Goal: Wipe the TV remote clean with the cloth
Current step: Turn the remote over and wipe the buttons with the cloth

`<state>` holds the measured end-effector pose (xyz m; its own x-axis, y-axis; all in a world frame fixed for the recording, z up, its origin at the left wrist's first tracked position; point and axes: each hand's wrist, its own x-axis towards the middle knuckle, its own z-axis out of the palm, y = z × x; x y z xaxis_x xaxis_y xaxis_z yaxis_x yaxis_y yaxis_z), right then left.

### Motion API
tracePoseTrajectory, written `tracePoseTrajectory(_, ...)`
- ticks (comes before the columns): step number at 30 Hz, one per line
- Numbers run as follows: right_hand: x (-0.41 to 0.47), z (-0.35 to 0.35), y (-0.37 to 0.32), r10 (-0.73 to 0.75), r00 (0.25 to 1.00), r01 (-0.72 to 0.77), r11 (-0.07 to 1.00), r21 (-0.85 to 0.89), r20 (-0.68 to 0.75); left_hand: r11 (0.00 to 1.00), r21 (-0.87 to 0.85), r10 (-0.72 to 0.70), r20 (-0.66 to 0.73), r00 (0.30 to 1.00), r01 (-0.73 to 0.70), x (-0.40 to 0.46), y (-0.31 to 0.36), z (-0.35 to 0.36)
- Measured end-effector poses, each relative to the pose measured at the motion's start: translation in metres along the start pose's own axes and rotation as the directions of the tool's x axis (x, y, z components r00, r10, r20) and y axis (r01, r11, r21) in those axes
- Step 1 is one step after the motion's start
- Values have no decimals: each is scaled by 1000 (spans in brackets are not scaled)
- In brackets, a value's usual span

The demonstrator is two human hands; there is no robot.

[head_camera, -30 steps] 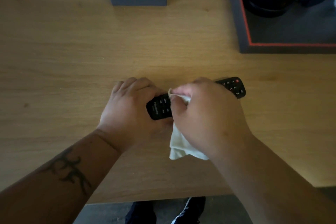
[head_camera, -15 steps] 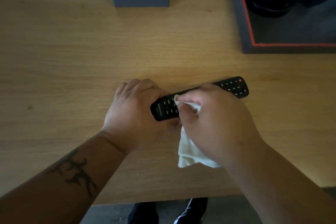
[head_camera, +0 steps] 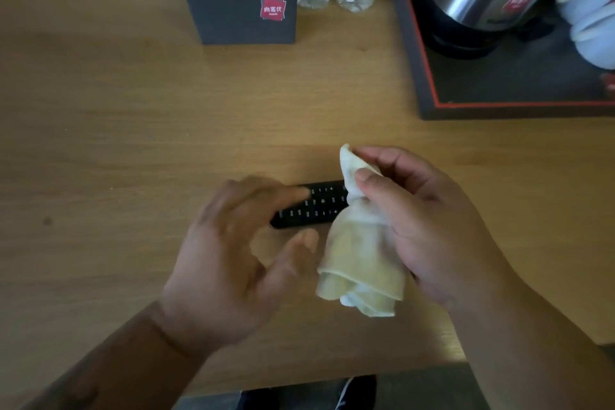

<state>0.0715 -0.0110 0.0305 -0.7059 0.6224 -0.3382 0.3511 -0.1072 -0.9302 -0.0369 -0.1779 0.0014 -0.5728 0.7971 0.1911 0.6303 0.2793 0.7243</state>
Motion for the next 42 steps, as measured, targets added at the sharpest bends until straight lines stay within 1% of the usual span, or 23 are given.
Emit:
tracePoseTrajectory(2,-3,1,0,-15,1000,16,999,38,-8,981,-174,-58,138,989,82,-3,26,-2)
tracePoseTrajectory(4,-7,-1,-1,-39,998,39,999,-12,-39,948,-197,-213,193,958,251,-3,38,2)
tracePoseTrajectory(5,-8,-3,-3,-46,997,41,995,-90,-57,919,-232,-281,187,941,320,-1,39,5)
tracePoseTrajectory(7,-10,-9,-6,-88,992,51,934,-355,-88,849,-367,-333,186,924,380,3,35,6)
tracePoseTrajectory(9,-14,-17,-11,-262,961,156,775,-613,-87,760,-511,-317,248,915,402,9,31,5)
tracePoseTrajectory(10,-16,-18,-14,-355,934,248,720,-648,-38,712,-576,-293,274,916,401,12,29,5)
tracePoseTrajectory(11,-17,-19,-16,-395,917,344,720,-603,51,667,-632,-271,288,919,395,15,26,5)
tracePoseTrajectory(12,-19,-18,-17,-360,919,391,781,-487,161,634,-672,-254,286,924,383,18,24,6)
tracePoseTrajectory(13,-20,-15,-18,-270,925,352,874,-335,267,609,-700,-244,283,927,374,21,23,7)
tracePoseTrajectory(14,-21,-12,-17,-186,920,284,924,-257,346,585,-721,-239,283,929,371,23,21,9)
tracePoseTrajectory(15,-21,-9,-16,-139,915,246,936,-251,379,562,-737,-243,286,927,375,26,21,9)
tracePoseTrajectory(18,-20,-4,-13,-151,942,253,907,-338,299,511,-771,-260,282,924,379,27,21,11)
tracePoseTrajectory(23,-22,-8,-11,-102,959,153,971,-184,263,506,-787,-267,246,932,353,23,19,10)
tracePoseTrajectory(27,-29,-5,-6,-75,972,87,995,-46,222,618,-712,-324,153,933,332,17,17,13)
tracePoseTrajectory(28,-30,-4,-5,-70,975,78,996,-30,210,685,-659,-316,115,942,310,16,16,12)
tracePoseTrajectory(29,-30,-4,-5,-62,978,72,996,-45,202,796,-545,-283,51,958,264,14,12,12)
tracePoseTrajectory(30,-30,-4,-6,-51,979,73,992,-102,197,907,-367,-225,-12,974,205,12,7,11)
tracePoseTrajectory(31,-30,-6,-6,-43,980,81,978,-191,194,976,-163,-153,-39,987,145,9,0,10)
tracePoseTrajectory(33,-27,-9,-9,-15,984,82,922,-378,178,978,171,-128,28,991,122,3,-16,9)
tracePoseTrajectory(35,-23,-11,-10,-8,989,90,826,-557,148,924,337,-233,121,965,181,-1,-27,10)
tracePoseTrajectory(37,-20,-8,-12,-40,990,124,692,-711,134,912,365,-255,144,956,188,-2,-32,12)
tracePoseTrajectory(40,-16,-1,-19,-105,985,171,541,-823,136,933,321,-203,97,974,163,0,-34,17)
tracePoseTrajectory(42,-10,4,-22,-173,969,234,391,-890,178,940,315,-162,72,984,131,0,-36,19)
